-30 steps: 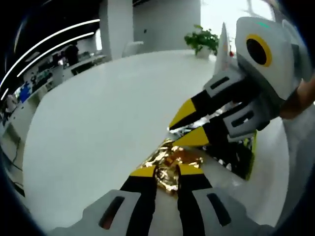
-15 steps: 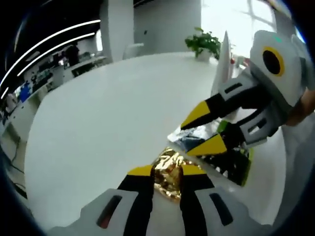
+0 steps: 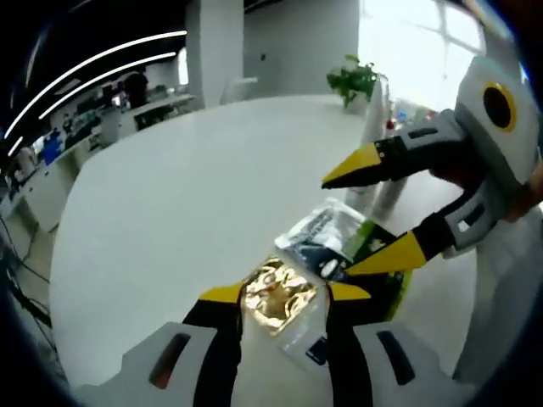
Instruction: Arrange the skincare products in the storage area until every visible bottle or jar stands upright without overlapping.
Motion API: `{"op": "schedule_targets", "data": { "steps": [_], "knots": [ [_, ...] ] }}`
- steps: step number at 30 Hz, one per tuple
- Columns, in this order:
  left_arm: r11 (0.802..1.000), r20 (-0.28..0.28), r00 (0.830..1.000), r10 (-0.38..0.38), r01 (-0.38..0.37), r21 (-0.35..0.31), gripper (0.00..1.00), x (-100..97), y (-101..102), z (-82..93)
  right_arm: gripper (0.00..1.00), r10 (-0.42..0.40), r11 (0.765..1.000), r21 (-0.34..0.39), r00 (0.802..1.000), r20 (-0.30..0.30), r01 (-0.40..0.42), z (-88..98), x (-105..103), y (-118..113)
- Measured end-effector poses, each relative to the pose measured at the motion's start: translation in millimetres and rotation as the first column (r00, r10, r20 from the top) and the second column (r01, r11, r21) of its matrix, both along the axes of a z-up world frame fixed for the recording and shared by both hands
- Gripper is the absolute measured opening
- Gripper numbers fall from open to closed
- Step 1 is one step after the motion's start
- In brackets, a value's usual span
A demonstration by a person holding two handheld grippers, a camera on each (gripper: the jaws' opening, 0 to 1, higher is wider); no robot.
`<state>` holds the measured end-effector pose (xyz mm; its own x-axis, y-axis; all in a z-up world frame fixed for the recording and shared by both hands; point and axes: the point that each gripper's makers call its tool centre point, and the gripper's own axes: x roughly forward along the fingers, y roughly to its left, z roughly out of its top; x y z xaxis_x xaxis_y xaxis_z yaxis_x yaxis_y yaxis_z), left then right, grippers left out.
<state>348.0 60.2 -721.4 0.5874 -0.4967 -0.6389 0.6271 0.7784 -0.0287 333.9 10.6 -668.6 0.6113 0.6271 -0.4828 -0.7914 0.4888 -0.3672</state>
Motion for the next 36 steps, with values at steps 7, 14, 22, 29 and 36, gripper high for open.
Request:
{"op": "schedule_targets", "data": {
  "steps": [7, 14, 22, 29, 36],
  "knots": [
    [1.000, -0.002, 1.000, 0.015, -0.015, -0.015, 0.45, -21.8, -6, 17.4, 0.49, -0.013, 1.000, 0.010, 1.000, 0.010, 0.013, 3.9, -13, -13],
    [0.999, -0.005, 0.999, 0.046, -0.047, -0.025, 0.51, -40.1, -5, 24.7, 0.57, -0.022, 1.000, 0.010, 0.999, 0.024, 0.022, 14.4, -35, -32],
    [0.993, -0.004, 0.995, 0.103, -0.103, -0.059, 0.58, -64.2, -9, 35.3, 0.65, -0.053, 0.998, 0.024, 0.999, 0.010, 0.053, 25.3, -56, -67],
    [0.983, -0.017, 0.987, 0.159, -0.160, -0.093, 0.66, -85.1, -7, 37.4, 0.72, -0.139, 0.986, 0.091, 0.989, -0.042, 0.143, 34.6, -70, -112],
    [0.965, -0.022, 0.976, 0.217, -0.217, -0.144, 0.72, -108.3, -7, 50.9, 0.86, -0.189, 0.968, 0.145, 0.975, -0.117, 0.205, 32.8, -92, -147]
  ]
}}
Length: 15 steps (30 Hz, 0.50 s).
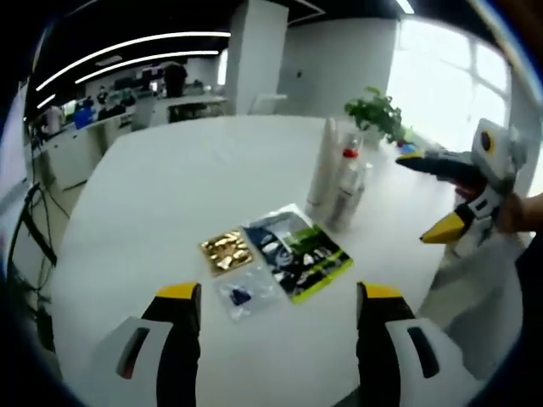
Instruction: Arrange the skincare products in the storage area until every visible bottle or jar stands upright without overlapping.
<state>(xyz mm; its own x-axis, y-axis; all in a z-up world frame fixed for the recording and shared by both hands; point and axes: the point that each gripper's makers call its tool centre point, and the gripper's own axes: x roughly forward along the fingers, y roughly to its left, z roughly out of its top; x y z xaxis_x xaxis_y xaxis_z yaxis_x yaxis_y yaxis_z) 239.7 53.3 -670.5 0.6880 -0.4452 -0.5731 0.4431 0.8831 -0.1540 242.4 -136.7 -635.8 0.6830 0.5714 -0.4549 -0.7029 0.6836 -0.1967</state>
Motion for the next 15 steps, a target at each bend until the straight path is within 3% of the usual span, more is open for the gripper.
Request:
{"op": "schedule_targets", "data": {
  "steps": [5, 10, 15],
  "knots": [
    [0.999, 0.023, 0.999, 0.023, -0.022, -0.043, 0.77, -21.1, -7, 12.0, 0.90, -0.038, 0.999, 0.009, 0.999, -0.036, 0.038, -6.1, -16, -24],
    [1.000, 0.017, 1.000, 0.005, -0.005, -0.027, 0.84, -38.6, -8, 5.6, 0.93, -0.078, 0.997, 0.016, 0.995, -0.067, 0.080, -8.3, -30, -45],
    [0.998, 0.019, 1.000, 0.018, -0.017, -0.057, 0.92, -48.8, -4, 4.8, 0.98, -0.101, 0.994, 0.038, 0.990, -0.099, 0.105, -12.2, -40, -53]
  ]
}}
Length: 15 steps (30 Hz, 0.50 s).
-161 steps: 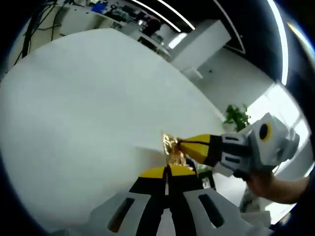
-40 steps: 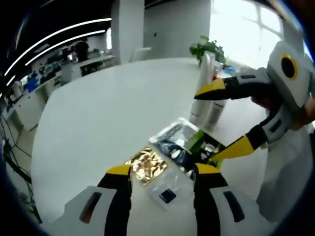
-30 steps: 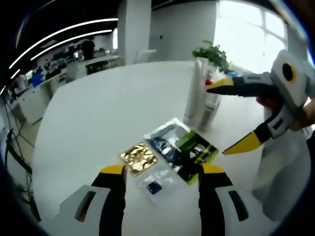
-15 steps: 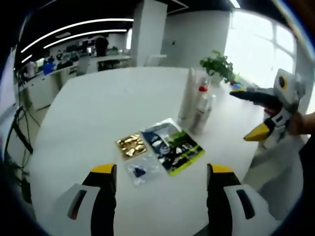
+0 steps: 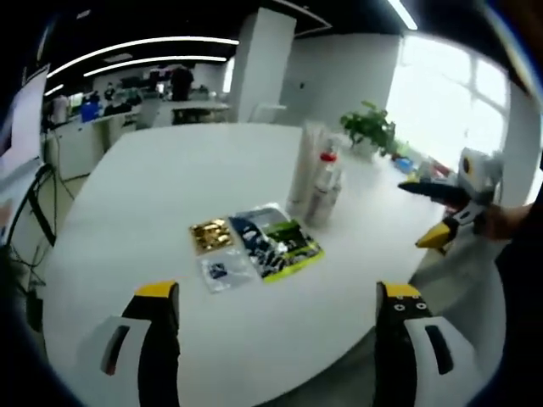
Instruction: Arrange the skincare products in the storage area until every visible bottle or jar stands upright without overlapping.
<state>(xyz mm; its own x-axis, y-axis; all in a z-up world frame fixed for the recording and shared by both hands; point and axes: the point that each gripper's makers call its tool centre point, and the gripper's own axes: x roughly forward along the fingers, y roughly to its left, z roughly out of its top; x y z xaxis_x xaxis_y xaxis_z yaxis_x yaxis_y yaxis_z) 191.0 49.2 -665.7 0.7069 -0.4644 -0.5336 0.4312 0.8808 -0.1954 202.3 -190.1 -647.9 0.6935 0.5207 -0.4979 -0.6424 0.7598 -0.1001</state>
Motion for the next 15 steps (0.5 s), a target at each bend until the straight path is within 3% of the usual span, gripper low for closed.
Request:
{"op": "schedule_targets", "data": {
  "steps": [6, 15],
  "knots": [
    [0.999, 0.022, 1.000, -0.009, 0.008, 0.033, 0.97, 3.7, -1, 1.4, 0.99, -0.015, 1.000, -0.003, 1.000, -0.014, 0.015, -4.5, -5, 0],
    [1.000, 0.011, 1.000, 0.005, -0.005, 0.017, 0.96, 1.0, -2, 0.1, 0.99, -0.043, 0.999, -0.001, 0.999, -0.028, 0.043, -11.0, -3, -6]
  ]
}}
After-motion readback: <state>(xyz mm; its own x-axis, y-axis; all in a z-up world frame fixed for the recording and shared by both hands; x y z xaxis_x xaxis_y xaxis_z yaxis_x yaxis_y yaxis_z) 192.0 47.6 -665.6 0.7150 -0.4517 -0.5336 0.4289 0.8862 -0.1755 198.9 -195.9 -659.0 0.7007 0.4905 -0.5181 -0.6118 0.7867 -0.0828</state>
